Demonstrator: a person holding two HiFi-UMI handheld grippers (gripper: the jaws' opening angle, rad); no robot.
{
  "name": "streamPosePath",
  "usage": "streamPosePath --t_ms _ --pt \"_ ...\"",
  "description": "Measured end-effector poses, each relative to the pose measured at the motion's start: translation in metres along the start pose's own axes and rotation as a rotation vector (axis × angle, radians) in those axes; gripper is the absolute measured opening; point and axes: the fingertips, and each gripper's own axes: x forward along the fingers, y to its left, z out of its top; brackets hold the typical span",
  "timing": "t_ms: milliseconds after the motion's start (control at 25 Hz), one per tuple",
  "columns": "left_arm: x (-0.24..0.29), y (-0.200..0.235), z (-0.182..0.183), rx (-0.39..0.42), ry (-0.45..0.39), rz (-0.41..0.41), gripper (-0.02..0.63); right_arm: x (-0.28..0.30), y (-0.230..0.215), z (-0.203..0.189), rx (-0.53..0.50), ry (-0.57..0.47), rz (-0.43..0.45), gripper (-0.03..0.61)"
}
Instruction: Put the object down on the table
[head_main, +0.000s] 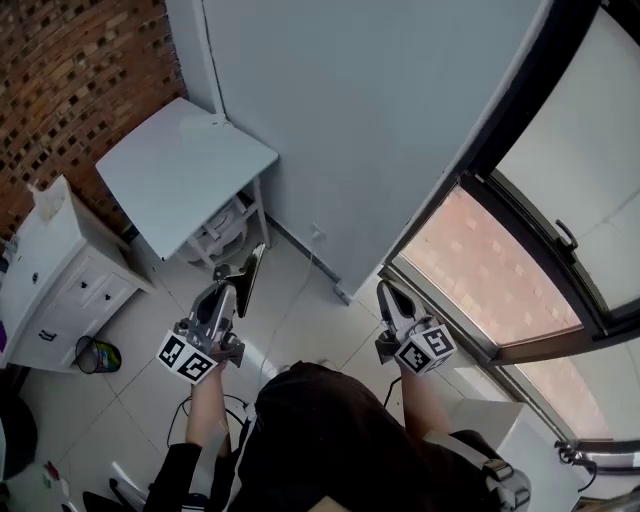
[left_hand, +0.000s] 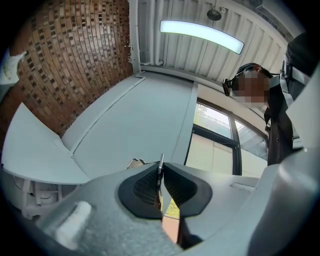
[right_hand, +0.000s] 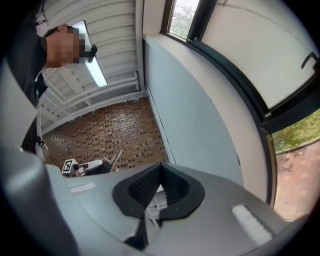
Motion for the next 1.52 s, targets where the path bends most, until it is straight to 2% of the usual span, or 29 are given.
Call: streamPosePath --t_ms 200,680,1000,1320,1520 --pt "-0.024 0.005 0.01 0.035 -0.04 0.125 0.014 0.034 0.005 0.002 0.013 0.019 0.119 0.003" --pt "-0.097 0.007 0.024 0.094 -0.095 0.361 0.014 0.09 0.04 -0.034 0.053 0.132 0.34 0.003" --pt "-0.134 -0.011 0.028 0.135 -0.144 0.508 0.014 0.125 0.061 -0.052 0.086 0.192 0.476 0.003" --pt "-0.2 -0.04 0.026 0.19 -0.221 0.731 0.014 0.143 0.114 -0.092 0.107 0.302 0.698 0.003" --pt "-0.239 -0.056 0.03 0.205 -0.274 0.805 0.014 0.153 0.151 -0.1 0.089 0.326 0.774 0.003"
